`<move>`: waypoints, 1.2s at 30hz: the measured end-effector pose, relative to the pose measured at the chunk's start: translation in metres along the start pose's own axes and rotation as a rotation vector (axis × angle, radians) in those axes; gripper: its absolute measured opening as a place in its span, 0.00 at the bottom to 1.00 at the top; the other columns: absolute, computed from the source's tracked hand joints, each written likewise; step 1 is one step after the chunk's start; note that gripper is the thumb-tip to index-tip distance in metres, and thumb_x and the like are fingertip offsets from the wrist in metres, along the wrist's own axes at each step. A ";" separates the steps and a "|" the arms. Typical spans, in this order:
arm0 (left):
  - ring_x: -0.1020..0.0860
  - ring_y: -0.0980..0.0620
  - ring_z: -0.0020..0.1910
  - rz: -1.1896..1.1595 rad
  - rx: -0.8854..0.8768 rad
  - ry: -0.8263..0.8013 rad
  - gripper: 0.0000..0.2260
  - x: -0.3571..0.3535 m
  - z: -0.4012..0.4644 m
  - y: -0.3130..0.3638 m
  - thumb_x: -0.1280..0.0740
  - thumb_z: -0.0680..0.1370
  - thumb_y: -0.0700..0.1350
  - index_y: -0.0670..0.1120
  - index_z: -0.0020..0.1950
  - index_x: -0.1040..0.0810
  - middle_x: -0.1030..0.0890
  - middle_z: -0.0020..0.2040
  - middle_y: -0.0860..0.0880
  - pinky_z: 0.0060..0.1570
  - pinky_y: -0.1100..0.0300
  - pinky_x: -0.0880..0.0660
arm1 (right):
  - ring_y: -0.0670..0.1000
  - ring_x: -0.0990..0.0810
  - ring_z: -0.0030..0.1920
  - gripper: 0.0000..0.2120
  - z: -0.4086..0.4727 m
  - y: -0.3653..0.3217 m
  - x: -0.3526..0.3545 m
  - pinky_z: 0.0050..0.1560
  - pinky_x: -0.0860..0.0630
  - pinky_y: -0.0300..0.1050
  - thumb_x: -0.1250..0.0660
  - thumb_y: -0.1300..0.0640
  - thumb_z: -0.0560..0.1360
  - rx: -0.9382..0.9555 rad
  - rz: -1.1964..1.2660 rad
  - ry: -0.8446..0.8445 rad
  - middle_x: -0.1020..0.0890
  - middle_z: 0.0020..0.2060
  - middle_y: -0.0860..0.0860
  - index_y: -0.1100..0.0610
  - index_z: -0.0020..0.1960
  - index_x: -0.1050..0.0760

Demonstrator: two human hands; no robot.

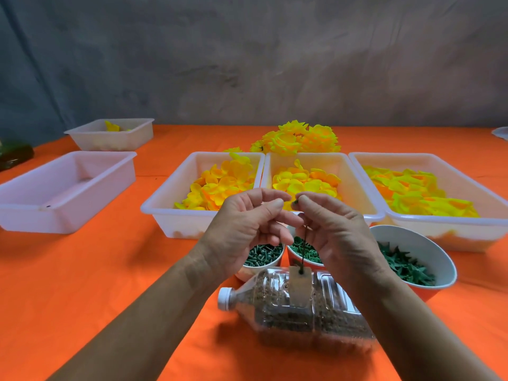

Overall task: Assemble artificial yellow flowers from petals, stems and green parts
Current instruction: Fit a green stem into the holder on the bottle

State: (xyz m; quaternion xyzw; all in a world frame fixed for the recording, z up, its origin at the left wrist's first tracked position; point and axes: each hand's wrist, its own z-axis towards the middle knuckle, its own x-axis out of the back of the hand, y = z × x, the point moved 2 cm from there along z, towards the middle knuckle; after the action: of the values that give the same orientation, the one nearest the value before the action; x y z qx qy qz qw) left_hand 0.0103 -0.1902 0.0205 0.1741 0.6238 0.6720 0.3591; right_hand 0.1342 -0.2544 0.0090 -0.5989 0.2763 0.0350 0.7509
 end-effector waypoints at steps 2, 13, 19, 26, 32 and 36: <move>0.22 0.53 0.25 0.034 -0.019 0.019 0.06 0.000 -0.002 0.000 0.38 0.78 0.39 0.41 0.53 0.25 0.17 0.36 0.44 0.26 0.67 0.28 | 0.45 0.22 0.29 0.03 0.001 -0.002 0.001 0.32 0.23 0.35 0.31 0.60 0.64 -0.109 0.175 0.039 0.17 0.33 0.53 0.58 0.37 0.19; 0.25 0.56 0.25 0.192 -0.182 0.034 0.07 -0.012 -0.017 -0.003 0.27 0.65 0.47 0.46 0.41 0.17 0.21 0.28 0.49 0.28 0.68 0.30 | 0.44 0.24 0.25 0.08 -0.009 -0.013 0.007 0.27 0.25 0.33 0.32 0.65 0.64 -0.258 0.427 0.077 0.19 0.32 0.55 0.63 0.43 0.26; 0.26 0.55 0.27 0.155 -0.186 0.076 0.04 -0.011 -0.023 -0.009 0.28 0.67 0.42 0.47 0.40 0.15 0.19 0.32 0.47 0.30 0.66 0.29 | 0.46 0.20 0.29 0.06 -0.015 -0.018 0.014 0.30 0.23 0.36 0.33 0.64 0.65 -0.232 0.392 0.083 0.18 0.33 0.55 0.62 0.42 0.26; 0.27 0.57 0.27 0.189 -0.258 0.099 0.03 -0.017 -0.028 -0.011 0.26 0.67 0.39 0.44 0.40 0.16 0.20 0.30 0.50 0.30 0.67 0.28 | 0.49 0.17 0.34 0.10 -0.024 -0.021 0.020 0.32 0.22 0.36 0.32 0.67 0.63 -0.213 0.388 0.081 0.17 0.35 0.57 0.64 0.44 0.27; 0.28 0.58 0.24 0.158 -0.306 0.123 0.03 -0.022 -0.034 -0.010 0.27 0.67 0.41 0.44 0.39 0.18 0.22 0.26 0.52 0.28 0.68 0.29 | 0.48 0.17 0.32 0.08 -0.032 -0.025 0.015 0.31 0.22 0.35 0.32 0.66 0.63 -0.224 0.335 0.064 0.17 0.33 0.56 0.63 0.42 0.25; 0.28 0.58 0.24 0.167 -0.299 0.158 0.04 -0.025 -0.035 -0.011 0.29 0.71 0.36 0.45 0.39 0.19 0.23 0.25 0.53 0.27 0.69 0.30 | 0.46 0.19 0.30 0.04 -0.036 -0.025 0.011 0.30 0.23 0.35 0.31 0.63 0.63 -0.240 0.278 0.061 0.18 0.32 0.53 0.60 0.38 0.23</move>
State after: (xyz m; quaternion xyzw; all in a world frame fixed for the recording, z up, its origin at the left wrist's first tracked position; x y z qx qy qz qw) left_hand 0.0066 -0.2337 0.0093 0.1167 0.5266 0.7964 0.2735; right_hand 0.1399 -0.2972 0.0212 -0.6411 0.3728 0.1531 0.6531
